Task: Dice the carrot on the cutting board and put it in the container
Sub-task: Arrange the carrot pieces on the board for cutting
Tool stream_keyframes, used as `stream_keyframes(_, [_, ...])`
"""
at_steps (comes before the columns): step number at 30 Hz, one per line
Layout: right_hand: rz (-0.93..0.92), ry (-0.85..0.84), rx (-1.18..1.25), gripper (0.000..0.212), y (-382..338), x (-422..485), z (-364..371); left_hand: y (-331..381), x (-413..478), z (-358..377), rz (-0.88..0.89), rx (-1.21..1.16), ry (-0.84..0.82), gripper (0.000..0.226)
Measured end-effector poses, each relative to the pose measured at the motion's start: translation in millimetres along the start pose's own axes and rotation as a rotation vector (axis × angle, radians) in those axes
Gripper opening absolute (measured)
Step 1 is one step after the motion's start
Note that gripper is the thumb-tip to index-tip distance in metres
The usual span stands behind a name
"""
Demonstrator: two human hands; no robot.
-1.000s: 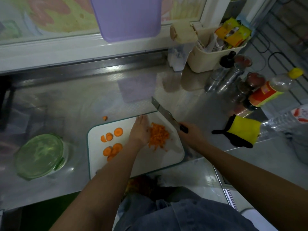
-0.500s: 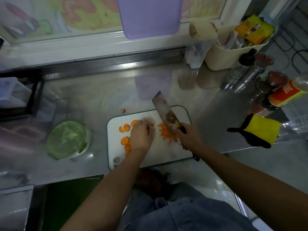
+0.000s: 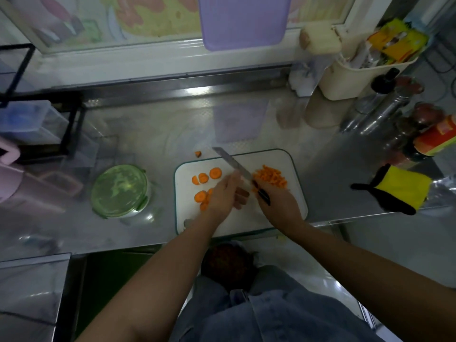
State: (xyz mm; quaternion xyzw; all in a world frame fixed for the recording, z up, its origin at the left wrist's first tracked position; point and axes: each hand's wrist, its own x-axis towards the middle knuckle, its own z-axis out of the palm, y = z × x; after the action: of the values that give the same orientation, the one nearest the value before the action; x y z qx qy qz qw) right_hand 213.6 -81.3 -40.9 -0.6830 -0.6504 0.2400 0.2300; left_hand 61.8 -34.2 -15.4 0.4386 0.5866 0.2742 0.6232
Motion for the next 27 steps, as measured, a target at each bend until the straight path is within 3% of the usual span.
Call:
stream_keyframes(2, [-0.069, -0.055, -0.041, 0.053, 2, -2, 3, 10, -1, 12, 0.016, -0.009, -0.006, 0.034])
stream_keyframes(4, [-0.075, -0.126, 0.005, 0.057, 4, -2, 1, 14, 0, 19, -0.002, 0.023, 0.089, 0.019])
stream_keyframes(8, [-0.027, -0.215, 0.098, 0.055, 14, 0, -9, 10, 9, 22, -0.088, -0.015, 0.189, 0.016])
stream_keyframes(13, [0.116, -0.177, 0.095, 0.045, 21, 9, -22, 9, 18, 20, -0.055, -0.046, 0.256, 0.016])
stream_keyframes(17, [-0.001, -0.201, 0.067, 0.039, 17, 12, -23, 9, 21, 16, -0.074, -0.047, 0.306, 0.018])
stream_keyframes(21, [0.065, -0.140, 0.052, 0.031, 10, 21, -21, 8, 21, 12, -0.067, 0.013, 0.332, 0.020])
stream_keyframes(23, [0.024, -0.143, 0.063, 0.041, -1, 21, -21, 5, 21, 7, -0.016, 0.142, 0.364, 0.019])
stream_keyframes(27, [-0.041, -0.371, -0.065, 0.069, -19, 18, -7, -2, 15, -6, 0.042, 0.393, 0.362, 0.024])
